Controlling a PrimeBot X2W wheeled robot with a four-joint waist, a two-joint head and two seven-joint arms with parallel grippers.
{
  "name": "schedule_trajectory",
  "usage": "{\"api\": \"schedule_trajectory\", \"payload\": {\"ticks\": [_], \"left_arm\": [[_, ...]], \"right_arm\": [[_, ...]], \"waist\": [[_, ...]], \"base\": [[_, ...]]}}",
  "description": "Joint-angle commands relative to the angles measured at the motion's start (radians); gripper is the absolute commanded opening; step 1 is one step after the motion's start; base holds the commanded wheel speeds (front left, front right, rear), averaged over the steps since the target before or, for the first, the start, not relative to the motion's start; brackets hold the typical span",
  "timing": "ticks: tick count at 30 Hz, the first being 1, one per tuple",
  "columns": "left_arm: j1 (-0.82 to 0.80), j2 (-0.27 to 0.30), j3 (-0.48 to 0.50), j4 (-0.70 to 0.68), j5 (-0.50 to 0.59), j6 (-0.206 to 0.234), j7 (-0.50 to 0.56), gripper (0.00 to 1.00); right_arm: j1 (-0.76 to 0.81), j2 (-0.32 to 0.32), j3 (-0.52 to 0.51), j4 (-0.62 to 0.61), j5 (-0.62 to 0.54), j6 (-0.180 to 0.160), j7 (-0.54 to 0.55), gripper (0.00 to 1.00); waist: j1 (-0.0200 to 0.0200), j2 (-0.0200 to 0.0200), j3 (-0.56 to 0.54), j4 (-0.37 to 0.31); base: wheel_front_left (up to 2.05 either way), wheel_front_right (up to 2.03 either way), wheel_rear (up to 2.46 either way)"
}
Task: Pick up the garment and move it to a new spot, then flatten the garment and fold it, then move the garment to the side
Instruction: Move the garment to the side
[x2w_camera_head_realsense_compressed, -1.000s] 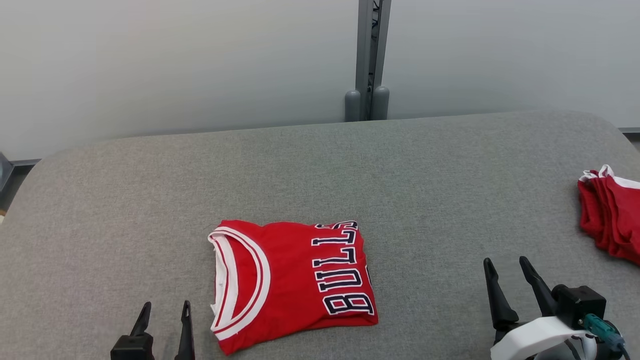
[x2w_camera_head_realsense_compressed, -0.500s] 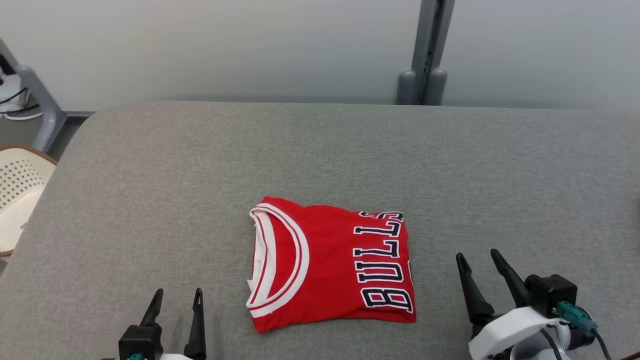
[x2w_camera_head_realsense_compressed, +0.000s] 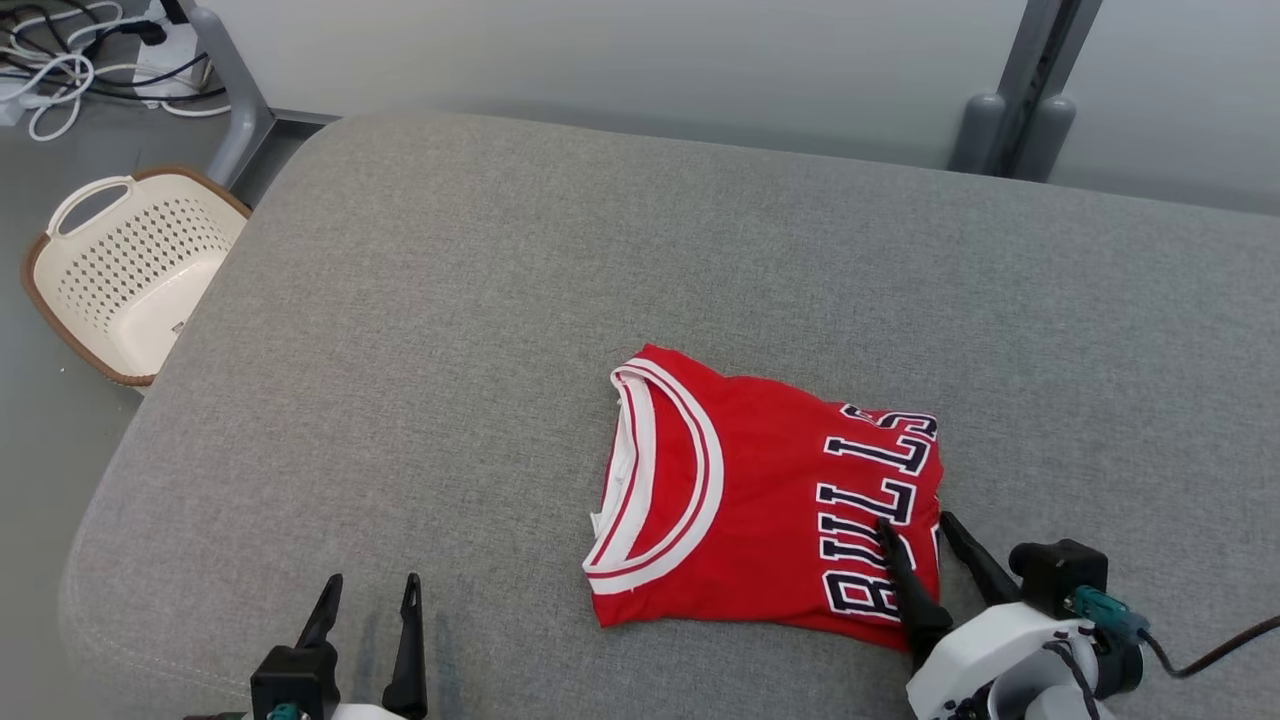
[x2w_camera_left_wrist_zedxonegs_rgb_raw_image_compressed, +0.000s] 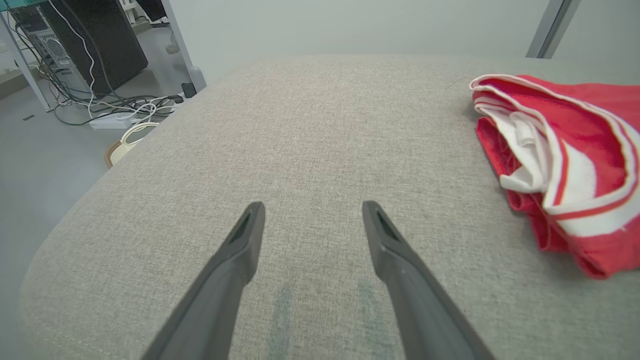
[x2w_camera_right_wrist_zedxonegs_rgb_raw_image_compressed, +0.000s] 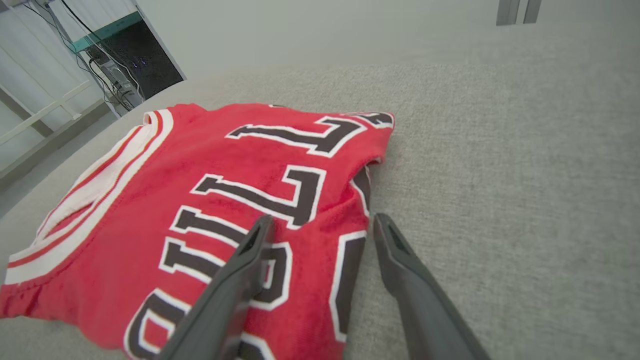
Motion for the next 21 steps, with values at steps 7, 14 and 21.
{"api": "schedule_trajectory", "payload": {"ticks": [7, 14, 21], "left_arm": [[-0.039, 0.003, -0.014, -0.009, -0.010, 0.006, -0.004, 1.00], [-0.042, 0.003, -0.006, -0.017, 0.001, -0.004, -0.004, 1.00], [-0.055, 0.003, -0.016, -0.016, 0.010, -0.019, -0.004, 1.00]], "right_arm": [[-0.066, -0.007, 0.044, 0.101, 0.064, 0.000, -0.001, 0.00], [-0.077, -0.009, 0.035, 0.087, 0.071, 0.000, -0.002, 0.00], [-0.069, -0.009, 0.019, 0.075, 0.055, 0.000, -0.002, 0.00]], "waist": [[0.0000, 0.0000, 0.017, -0.023], [0.0000, 0.0000, -0.002, -0.139], [0.0000, 0.0000, -0.012, -0.309]], "base": [[0.00, 0.00, 0.00], [0.00, 0.00, 0.00], [0.00, 0.00, 0.00]]}}
